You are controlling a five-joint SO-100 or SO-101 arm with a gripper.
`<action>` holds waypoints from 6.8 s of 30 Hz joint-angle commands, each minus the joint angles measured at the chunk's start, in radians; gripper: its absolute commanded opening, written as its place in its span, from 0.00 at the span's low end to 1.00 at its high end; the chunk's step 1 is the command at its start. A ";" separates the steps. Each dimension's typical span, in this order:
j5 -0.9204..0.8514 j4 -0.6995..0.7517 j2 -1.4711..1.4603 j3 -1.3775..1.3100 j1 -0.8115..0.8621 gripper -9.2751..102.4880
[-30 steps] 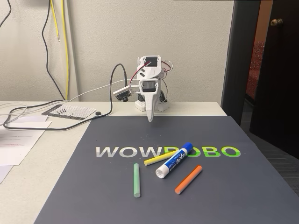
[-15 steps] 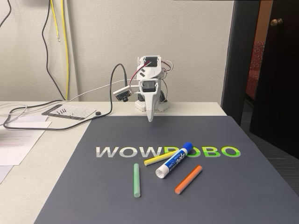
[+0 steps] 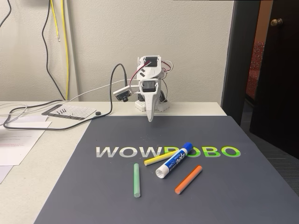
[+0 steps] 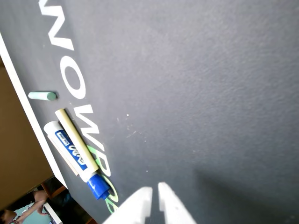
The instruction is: Pick up the blue marker.
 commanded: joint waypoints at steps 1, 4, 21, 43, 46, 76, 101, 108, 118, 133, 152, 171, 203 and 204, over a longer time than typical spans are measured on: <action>-0.002 -0.014 0.057 -0.003 0.011 0.08; -0.002 -0.014 0.057 -0.003 0.011 0.08; -0.012 -0.011 0.057 -0.003 0.003 0.08; -0.115 -0.002 0.057 -0.006 -0.003 0.08; -0.112 -0.002 0.057 -0.006 0.000 0.08; -0.252 0.193 -0.782 -0.940 -0.075 0.08; -0.614 0.928 -2.043 -2.729 -0.153 0.08; -0.638 0.848 -2.141 -2.729 -0.160 0.08; -0.739 0.772 -2.306 -2.729 -0.164 0.08; -0.776 0.727 -2.711 -3.149 -0.215 0.08; -0.910 0.634 -2.833 -3.149 -0.169 0.18; -1.032 0.606 -2.930 -3.149 -0.130 0.35; -1.183 0.663 -2.977 -3.151 -0.144 0.29; -1.186 0.664 -2.977 -3.151 -0.146 0.29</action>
